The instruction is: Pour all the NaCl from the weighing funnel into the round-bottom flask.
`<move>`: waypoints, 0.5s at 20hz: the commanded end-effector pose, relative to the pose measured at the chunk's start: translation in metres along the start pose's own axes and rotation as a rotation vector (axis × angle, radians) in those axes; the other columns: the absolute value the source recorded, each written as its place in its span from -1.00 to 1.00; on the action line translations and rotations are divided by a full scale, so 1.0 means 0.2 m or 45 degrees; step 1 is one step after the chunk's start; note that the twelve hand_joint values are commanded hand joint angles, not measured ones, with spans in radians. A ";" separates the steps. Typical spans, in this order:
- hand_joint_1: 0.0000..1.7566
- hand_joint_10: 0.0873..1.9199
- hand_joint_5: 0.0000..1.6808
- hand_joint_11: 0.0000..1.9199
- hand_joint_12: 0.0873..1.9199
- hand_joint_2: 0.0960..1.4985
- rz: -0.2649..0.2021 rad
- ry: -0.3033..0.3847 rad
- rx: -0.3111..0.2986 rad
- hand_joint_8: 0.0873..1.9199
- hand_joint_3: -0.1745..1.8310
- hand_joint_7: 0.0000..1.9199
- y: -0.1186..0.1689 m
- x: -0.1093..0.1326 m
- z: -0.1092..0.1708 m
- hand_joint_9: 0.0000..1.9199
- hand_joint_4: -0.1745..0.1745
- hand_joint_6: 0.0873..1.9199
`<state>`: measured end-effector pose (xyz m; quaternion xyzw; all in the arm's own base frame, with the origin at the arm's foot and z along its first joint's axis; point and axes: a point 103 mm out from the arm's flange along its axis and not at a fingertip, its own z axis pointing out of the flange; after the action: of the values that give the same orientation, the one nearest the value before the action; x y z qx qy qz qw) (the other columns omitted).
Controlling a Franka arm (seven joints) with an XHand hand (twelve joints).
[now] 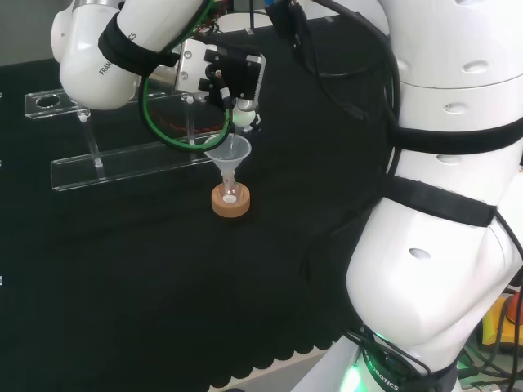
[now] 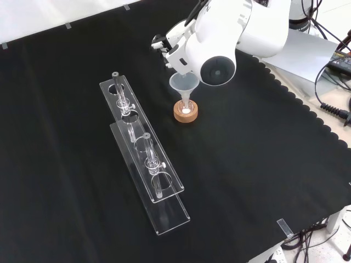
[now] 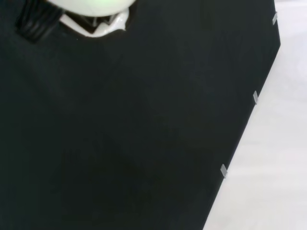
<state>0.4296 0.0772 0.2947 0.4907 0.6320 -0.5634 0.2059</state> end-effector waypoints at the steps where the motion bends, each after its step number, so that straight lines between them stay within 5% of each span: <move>1: 0.25 -0.72 0.39 -0.16 0.10 -0.19 -0.002 -0.002 0.004 -0.40 -0.09 0.15 0.00 0.00 0.00 0.21 1.00 -0.11; 10: 0.25 -0.72 0.39 -0.16 0.10 -0.19 -0.001 0.035 0.004 -0.40 -0.09 0.14 0.00 -0.01 0.01 0.21 1.00 -0.11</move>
<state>0.4304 0.0768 0.2946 0.4937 0.6320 -0.5623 0.2017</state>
